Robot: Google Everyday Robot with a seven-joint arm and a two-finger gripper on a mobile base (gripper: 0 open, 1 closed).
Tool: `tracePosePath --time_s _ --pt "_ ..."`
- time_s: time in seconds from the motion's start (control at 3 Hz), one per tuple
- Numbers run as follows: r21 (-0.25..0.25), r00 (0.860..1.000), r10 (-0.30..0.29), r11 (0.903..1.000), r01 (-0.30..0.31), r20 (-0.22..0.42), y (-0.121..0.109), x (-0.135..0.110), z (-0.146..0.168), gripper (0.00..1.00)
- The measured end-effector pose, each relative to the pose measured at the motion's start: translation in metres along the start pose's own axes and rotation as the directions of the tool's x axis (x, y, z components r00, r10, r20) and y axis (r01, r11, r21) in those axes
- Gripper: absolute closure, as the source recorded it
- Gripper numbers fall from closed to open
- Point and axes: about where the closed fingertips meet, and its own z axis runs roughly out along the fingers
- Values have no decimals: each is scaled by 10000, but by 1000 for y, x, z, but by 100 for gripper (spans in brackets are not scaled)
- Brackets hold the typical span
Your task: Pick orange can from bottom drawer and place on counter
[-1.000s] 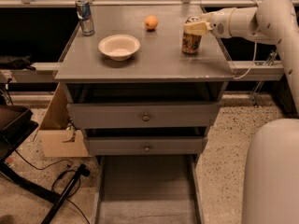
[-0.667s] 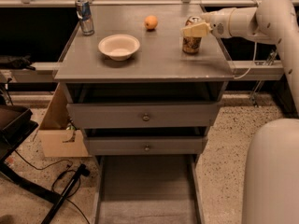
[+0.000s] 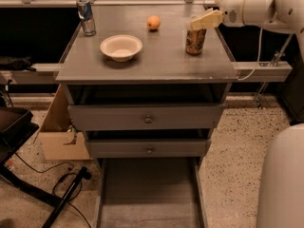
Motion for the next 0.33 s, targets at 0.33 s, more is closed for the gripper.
tracePosePath --time_s 0.33 --pt "-9 9971 -276 9996 278 711 9 -30 -35 0"
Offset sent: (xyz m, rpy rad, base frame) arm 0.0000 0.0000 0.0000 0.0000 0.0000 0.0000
